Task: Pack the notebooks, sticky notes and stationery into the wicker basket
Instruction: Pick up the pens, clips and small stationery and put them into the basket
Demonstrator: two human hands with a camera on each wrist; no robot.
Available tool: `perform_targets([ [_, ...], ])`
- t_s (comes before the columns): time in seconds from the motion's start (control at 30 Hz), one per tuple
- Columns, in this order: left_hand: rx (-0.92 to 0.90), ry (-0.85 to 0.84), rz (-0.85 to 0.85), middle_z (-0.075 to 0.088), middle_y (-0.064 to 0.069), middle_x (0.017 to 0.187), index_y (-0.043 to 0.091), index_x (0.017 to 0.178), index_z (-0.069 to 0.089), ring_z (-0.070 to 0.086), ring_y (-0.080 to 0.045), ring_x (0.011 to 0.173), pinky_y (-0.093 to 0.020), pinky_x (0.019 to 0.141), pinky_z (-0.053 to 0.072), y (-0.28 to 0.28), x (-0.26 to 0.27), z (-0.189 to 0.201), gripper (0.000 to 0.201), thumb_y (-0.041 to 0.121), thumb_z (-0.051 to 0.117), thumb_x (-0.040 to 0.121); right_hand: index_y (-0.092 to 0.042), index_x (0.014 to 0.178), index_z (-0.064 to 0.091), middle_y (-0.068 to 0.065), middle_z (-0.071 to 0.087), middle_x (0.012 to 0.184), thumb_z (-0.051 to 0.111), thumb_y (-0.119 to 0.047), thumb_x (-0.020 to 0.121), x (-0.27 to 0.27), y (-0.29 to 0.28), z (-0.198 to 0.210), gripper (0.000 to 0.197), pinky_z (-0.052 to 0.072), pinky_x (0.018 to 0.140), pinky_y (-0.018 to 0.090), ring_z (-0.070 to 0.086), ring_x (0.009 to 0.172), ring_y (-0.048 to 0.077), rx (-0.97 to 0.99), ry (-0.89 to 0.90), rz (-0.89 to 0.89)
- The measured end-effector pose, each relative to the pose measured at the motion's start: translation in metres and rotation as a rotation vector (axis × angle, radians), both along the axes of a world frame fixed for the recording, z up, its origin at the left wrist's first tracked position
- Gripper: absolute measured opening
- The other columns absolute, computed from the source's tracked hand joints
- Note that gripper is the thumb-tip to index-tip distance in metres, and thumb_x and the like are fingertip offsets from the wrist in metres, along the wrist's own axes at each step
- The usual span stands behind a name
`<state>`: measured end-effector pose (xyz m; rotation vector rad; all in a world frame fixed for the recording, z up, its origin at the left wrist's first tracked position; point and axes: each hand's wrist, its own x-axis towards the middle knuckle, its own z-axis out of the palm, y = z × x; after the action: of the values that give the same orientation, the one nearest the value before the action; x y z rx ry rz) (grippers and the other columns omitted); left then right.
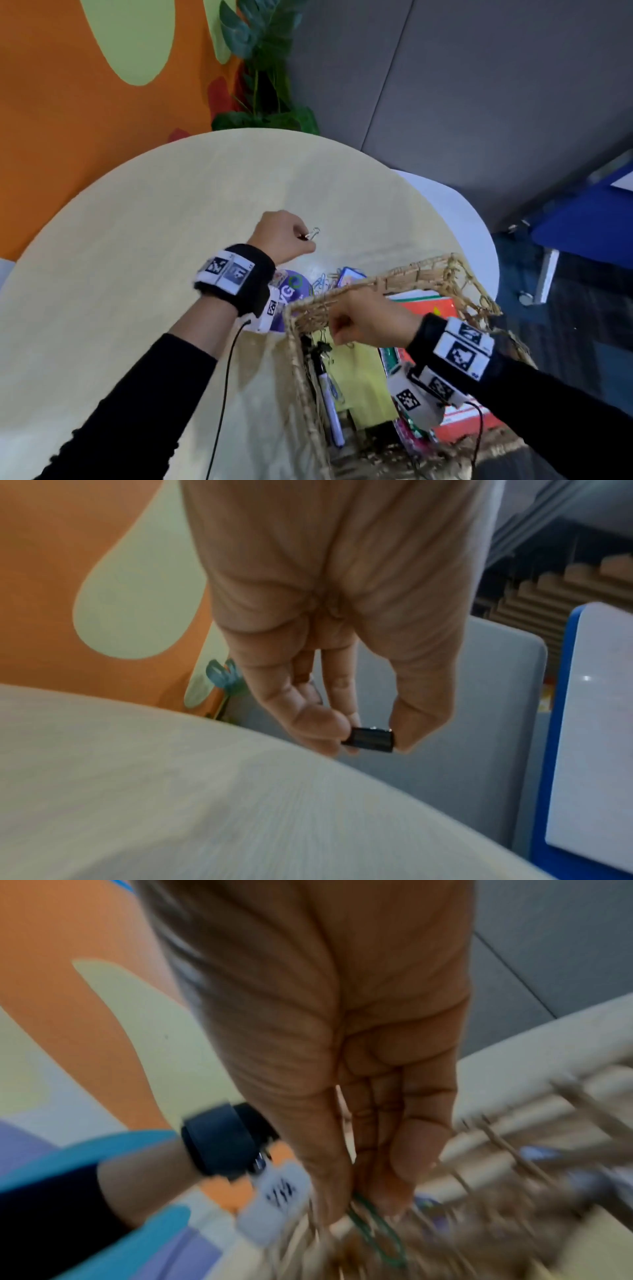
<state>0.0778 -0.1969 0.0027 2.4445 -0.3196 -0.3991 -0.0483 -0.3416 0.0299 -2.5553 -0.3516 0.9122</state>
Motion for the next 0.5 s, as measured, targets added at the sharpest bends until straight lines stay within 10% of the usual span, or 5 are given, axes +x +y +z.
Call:
perform_targets([
  [0.3, 0.067, 0.042, -0.170, 0.073, 0.001, 0.085, 0.013, 0.092, 0.077, 0.067, -0.015, 0.085, -0.027, 0.077, 0.053, 0.016, -0.078, 0.039, 0.022, 0.021, 0.067, 0.075, 0.006, 0.097, 0.070, 0.023, 0.071, 0.096, 0.067, -0.007, 0.083, -0.042, 0.034, -0.041, 0.020, 0.046, 0.065, 0.029, 0.066, 0.081, 0.030, -0.232, 0.180, 0.082],
  [0.5, 0.344, 0.079, -0.358, 0.041, -0.001, 0.050, 0.018, 0.051, 0.049, 0.040, -0.021, 0.052, -0.028, 0.048, 0.037, 0.001, -0.111, 0.026, 0.024, 0.013, 0.061, 0.071, 0.007, 0.095, 0.070, 0.020, 0.069, 0.087, 0.067, -0.008, 0.082, -0.053, 0.018, -0.034, 0.020, 0.057, 0.075, 0.037, 0.068, 0.084, 0.031, -0.270, 0.117, -0.010],
])
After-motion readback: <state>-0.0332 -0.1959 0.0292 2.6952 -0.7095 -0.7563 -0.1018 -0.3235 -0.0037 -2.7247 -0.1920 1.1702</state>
